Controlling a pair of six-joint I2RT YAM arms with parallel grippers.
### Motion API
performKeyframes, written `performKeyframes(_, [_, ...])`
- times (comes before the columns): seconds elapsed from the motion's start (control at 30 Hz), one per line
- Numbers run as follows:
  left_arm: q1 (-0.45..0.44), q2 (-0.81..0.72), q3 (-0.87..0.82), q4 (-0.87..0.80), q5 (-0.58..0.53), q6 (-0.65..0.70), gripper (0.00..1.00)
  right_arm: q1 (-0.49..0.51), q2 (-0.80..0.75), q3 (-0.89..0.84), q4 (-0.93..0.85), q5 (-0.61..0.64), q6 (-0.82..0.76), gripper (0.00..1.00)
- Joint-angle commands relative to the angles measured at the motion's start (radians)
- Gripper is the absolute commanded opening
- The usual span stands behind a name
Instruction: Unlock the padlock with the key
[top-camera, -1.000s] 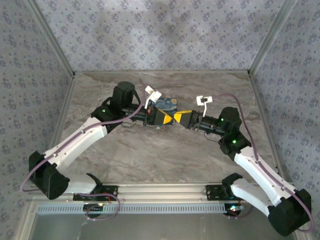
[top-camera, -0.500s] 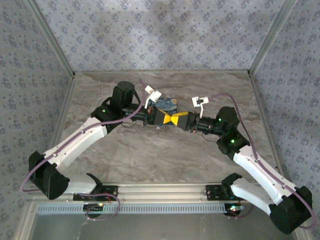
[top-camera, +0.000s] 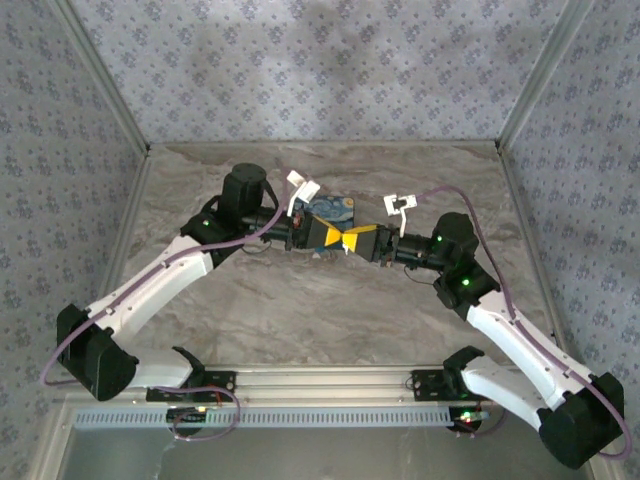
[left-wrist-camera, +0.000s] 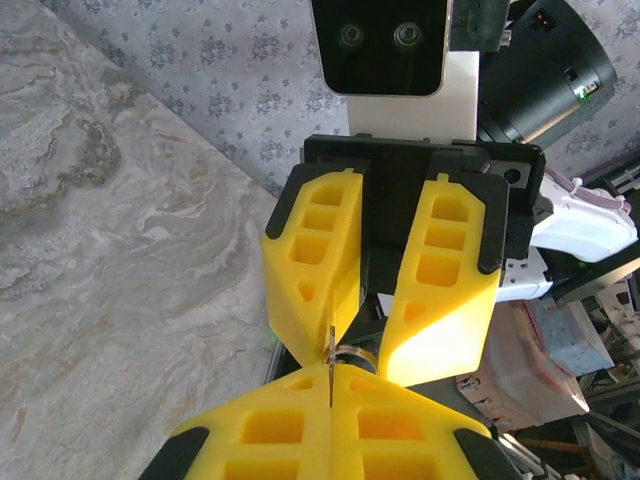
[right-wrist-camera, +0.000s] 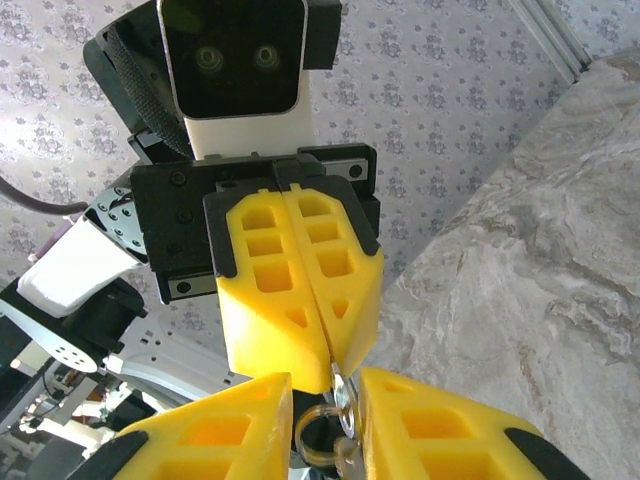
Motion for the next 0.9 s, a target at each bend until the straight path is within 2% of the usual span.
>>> performKeyframes(0.0, [0.007,-0.029,-0.006,0.036,0.003,-0.009,0.00,-0.006,-0.013,0.024,-0.004,-0.019,-0.016,0.30])
performKeyframes(0.07, [0.007,-0.030,-0.005,0.035,0.001,-0.009,0.00,-0.005,-0.013,0.023,-0.006,-0.016,-0.017,0.24])
performKeyframes(0.2, [0.008,-0.029,-0.005,0.035,0.002,-0.009,0.00,-0.007,-0.009,0.030,-0.027,-0.010,-0.026,0.22])
performKeyframes(0.23, [0.009,-0.027,-0.005,0.035,0.003,-0.009,0.00,-0.007,-0.008,0.032,-0.031,-0.012,-0.029,0.23])
performKeyframes(0.3, [0.008,-0.025,-0.003,0.033,0.008,-0.010,0.00,-0.007,-0.009,0.029,-0.017,-0.016,-0.020,0.31])
performKeyframes(0.5, [0.006,-0.018,-0.003,0.021,0.012,-0.005,0.00,-0.005,-0.006,0.040,-0.008,-0.019,-0.018,0.30])
performKeyframes(0.87, [0.005,-0.023,-0.001,0.022,0.021,0.000,0.00,-0.005,-0.002,0.036,-0.029,-0.010,-0.038,0.10])
